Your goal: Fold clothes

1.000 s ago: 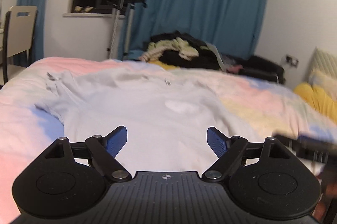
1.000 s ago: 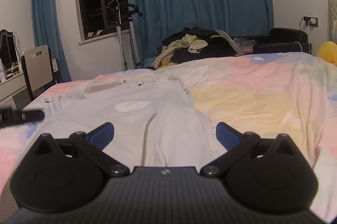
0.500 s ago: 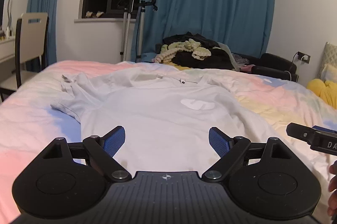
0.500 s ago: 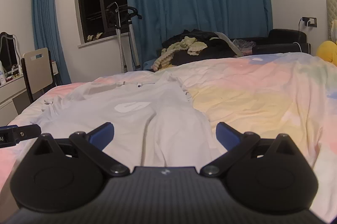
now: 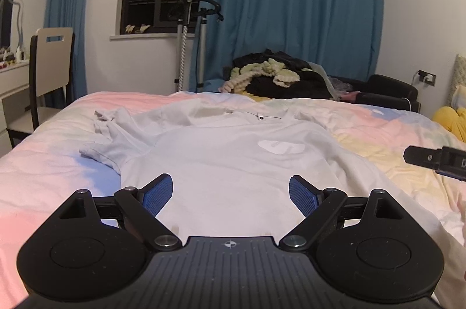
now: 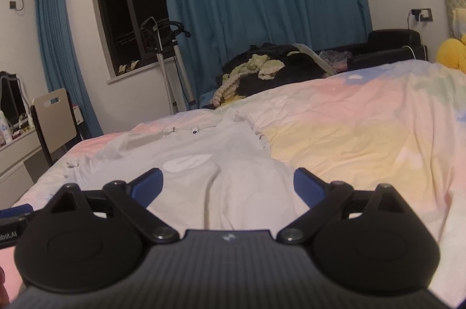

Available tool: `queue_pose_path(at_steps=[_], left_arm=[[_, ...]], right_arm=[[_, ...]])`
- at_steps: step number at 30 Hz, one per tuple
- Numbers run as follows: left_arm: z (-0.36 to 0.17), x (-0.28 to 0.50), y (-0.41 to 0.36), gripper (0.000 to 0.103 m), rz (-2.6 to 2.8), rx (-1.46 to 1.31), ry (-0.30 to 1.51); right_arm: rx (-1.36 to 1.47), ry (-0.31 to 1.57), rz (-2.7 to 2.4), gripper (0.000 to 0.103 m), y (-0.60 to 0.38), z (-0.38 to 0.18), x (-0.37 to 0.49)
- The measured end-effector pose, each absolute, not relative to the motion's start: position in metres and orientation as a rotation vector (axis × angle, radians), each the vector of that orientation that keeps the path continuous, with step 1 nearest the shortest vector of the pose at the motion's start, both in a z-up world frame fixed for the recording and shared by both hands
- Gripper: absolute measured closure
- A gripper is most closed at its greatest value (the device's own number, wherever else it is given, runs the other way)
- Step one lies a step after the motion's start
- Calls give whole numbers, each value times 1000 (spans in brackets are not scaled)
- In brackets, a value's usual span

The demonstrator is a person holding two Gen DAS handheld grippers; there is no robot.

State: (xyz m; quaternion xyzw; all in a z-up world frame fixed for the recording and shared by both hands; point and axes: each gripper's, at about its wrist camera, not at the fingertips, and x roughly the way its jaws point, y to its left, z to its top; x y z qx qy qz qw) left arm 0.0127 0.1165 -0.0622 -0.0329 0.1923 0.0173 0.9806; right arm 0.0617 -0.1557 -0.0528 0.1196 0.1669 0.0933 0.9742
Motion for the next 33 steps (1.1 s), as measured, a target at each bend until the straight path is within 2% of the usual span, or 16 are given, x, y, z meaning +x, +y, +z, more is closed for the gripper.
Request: queue_pose_path(at_steps=[3,7,10,16,24,33], left_arm=[[-64,15,118,14,35,-75,401],[-66,19,116,14,38,-69,418],[-69,22,113,14,45,-58,431],[-80,37,110,14,27,-87,488],[-96,60,106,14,-3,-133,571],[-105,64,107,14,-11,-198,618]], right_arm=[[241,368,205,25,-159,-54,77],[252,405,202,54,-171,-52,102],[291,433,203,62,-191,-49,126],[423,531,215,61,-244,-57,181],[763,699,189,59,-279,-121,217],[747,629,294,59,-254,-127,243]])
